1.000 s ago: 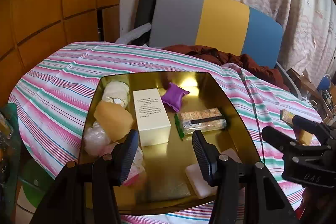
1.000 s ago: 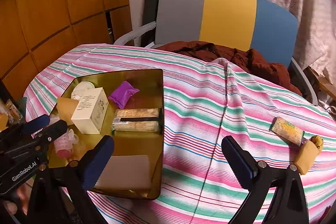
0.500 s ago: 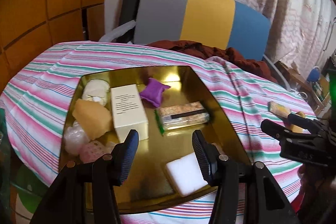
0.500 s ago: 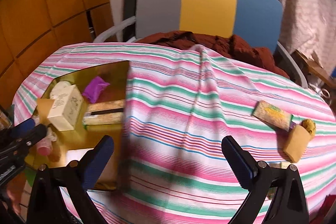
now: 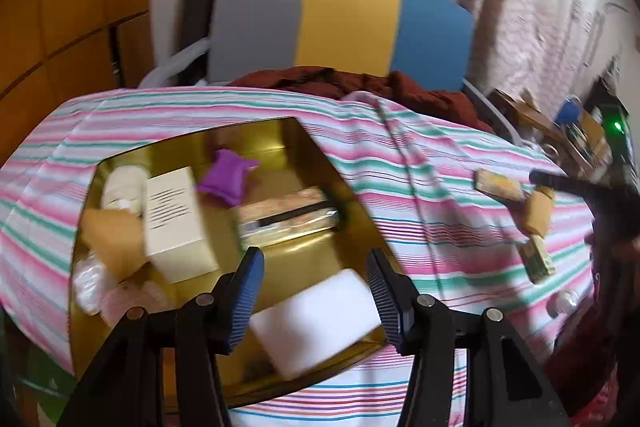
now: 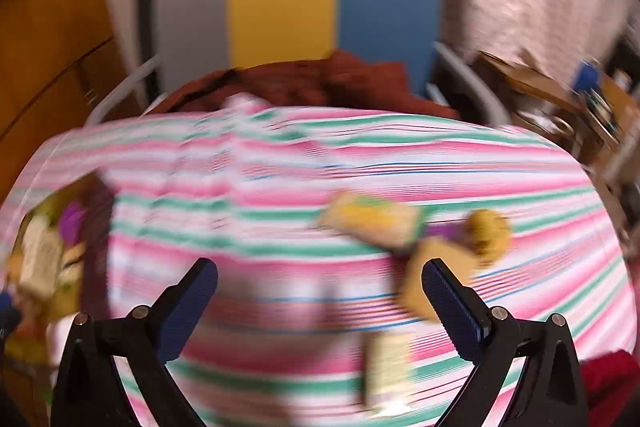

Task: Organize objects
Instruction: 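Move both open tools back to the pile of items, then grasp the WEIDAN snack bag with the left tool and lift it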

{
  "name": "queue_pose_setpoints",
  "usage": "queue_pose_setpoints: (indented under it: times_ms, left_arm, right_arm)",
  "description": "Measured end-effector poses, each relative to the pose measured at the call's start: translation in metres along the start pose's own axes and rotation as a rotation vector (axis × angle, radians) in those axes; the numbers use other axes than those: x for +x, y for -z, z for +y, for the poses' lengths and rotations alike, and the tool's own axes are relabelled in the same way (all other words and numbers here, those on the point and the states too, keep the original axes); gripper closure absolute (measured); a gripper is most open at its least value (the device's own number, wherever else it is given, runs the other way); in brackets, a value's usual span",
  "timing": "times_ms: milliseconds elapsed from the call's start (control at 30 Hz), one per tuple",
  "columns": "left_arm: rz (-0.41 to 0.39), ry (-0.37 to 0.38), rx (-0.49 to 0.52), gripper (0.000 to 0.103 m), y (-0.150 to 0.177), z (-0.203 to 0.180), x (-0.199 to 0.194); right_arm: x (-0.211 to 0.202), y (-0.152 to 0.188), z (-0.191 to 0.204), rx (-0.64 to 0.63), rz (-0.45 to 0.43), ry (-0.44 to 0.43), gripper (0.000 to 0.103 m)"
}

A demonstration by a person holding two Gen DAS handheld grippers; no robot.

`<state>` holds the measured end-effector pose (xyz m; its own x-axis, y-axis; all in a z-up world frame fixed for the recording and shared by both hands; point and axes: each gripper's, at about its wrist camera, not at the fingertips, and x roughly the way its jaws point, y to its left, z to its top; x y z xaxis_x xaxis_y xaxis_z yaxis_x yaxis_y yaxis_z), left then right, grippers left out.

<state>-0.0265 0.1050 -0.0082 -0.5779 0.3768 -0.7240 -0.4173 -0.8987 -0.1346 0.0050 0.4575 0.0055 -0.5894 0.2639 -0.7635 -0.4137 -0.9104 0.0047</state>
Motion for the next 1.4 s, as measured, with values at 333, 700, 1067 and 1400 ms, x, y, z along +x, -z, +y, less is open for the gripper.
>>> queue_pose_setpoints:
  times_ms: [333, 700, 1067, 1400]
  left_arm:
    - [0.056, 0.088, 0.191, 0.048, -0.015, -0.079, 0.027]
    - [0.104, 0.135, 0.476, 0.022, -0.037, -0.168, 0.083]
    - [0.095, 0.245, 0.827, 0.022, -0.062, -0.253, 0.148]
    - [0.128, 0.313, 1.082, 0.021, -0.066, -0.304, 0.202]
  right_arm:
    - [0.039, 0.011, -0.158, 0.523, 0.066, 0.071, 0.000]
    - [0.043, 0.018, -0.167, 0.590, 0.110, -0.012, 0.000]
    - [0.041, 0.023, -0.175, 0.651, 0.109, -0.093, 0.000]
    - [0.043, 0.026, -0.185, 0.722, 0.110, -0.172, 0.000]
